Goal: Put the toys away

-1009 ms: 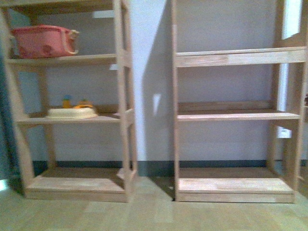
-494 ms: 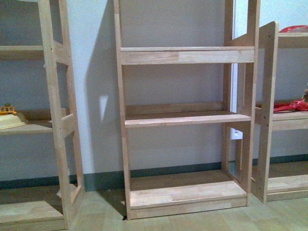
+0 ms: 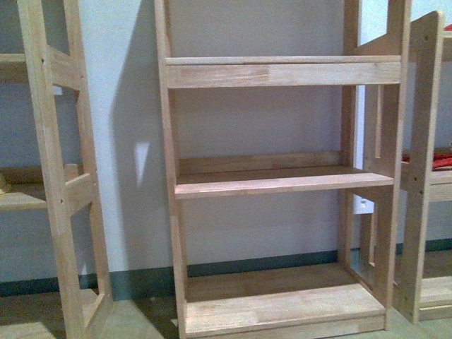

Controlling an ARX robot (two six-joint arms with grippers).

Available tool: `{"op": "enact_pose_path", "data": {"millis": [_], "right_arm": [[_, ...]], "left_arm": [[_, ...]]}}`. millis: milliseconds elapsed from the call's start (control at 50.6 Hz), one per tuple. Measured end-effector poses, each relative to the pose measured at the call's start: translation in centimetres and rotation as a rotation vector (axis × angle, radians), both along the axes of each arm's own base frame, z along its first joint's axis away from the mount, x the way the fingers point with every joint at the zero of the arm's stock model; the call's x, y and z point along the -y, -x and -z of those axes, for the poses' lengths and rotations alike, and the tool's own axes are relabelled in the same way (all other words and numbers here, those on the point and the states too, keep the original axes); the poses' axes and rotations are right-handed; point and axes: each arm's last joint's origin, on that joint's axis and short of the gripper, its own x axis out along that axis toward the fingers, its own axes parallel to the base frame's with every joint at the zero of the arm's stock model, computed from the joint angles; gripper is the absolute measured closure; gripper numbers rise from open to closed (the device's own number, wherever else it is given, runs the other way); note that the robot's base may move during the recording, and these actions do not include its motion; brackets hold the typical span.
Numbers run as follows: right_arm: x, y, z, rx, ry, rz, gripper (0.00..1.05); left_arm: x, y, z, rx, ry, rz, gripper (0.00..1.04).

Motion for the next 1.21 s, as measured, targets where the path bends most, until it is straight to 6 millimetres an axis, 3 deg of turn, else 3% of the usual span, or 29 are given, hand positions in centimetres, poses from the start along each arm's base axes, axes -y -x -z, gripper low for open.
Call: {"op": "enact_pose_path", "data": {"millis": [1206], "right_arm": [[-0.04, -0.01, 0.02, -0.002, 0.002, -0.007, 0.85]], "left_arm": [[-0.02, 0.00, 0.00, 0.000, 0.000, -0.003, 0.06]]}}
